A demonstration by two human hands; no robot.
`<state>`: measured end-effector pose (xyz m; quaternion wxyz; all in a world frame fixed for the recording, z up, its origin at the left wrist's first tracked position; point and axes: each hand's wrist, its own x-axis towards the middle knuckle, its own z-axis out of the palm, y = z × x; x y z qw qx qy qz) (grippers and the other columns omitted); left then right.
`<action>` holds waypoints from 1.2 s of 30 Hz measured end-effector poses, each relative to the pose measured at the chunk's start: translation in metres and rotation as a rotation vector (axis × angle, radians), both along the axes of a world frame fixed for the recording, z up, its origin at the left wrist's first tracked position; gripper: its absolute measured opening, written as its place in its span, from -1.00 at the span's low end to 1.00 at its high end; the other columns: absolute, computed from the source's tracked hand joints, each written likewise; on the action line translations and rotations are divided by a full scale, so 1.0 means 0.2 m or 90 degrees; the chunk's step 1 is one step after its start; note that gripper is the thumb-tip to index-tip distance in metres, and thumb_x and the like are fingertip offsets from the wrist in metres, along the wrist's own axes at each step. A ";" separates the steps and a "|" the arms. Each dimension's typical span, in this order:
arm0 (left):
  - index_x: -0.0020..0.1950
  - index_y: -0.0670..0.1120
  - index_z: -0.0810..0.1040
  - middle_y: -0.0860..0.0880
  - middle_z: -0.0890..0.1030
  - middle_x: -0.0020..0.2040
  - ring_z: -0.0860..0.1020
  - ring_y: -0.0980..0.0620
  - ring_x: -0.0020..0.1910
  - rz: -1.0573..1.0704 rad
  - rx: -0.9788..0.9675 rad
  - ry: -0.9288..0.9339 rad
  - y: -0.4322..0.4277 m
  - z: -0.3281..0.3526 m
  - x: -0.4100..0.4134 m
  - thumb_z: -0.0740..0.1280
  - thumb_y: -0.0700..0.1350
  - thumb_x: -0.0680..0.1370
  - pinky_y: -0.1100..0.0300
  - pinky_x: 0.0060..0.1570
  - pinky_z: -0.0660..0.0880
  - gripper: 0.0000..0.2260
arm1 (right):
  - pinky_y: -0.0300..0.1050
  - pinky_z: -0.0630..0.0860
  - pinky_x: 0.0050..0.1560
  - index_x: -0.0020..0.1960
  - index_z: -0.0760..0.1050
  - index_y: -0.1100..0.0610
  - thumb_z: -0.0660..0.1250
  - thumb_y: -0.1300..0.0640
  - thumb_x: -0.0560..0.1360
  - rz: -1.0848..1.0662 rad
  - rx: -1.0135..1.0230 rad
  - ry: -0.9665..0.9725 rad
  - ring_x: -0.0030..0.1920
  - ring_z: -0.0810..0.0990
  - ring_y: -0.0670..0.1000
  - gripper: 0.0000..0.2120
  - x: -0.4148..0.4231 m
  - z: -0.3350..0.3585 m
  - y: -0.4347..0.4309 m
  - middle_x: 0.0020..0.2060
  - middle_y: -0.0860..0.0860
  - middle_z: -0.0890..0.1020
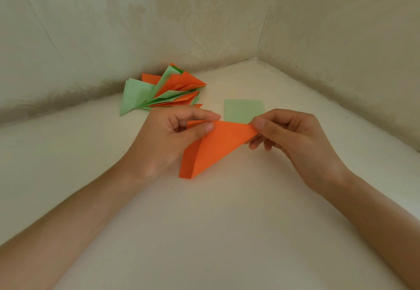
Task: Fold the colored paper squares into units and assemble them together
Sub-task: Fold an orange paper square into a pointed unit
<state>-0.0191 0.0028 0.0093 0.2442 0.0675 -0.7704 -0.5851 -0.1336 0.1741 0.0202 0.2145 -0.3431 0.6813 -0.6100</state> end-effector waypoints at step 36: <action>0.03 -0.07 0.65 -0.07 0.52 -0.04 0.45 -0.05 -0.08 -0.036 -0.640 0.024 -0.08 -0.12 -0.06 0.25 -0.25 0.48 0.00 -0.08 0.41 -0.76 | -0.09 0.29 0.02 -0.04 0.51 0.11 0.35 0.21 0.48 -0.022 0.300 0.548 0.00 0.32 0.06 -0.93 -0.03 -0.12 -0.04 -0.07 0.03 0.46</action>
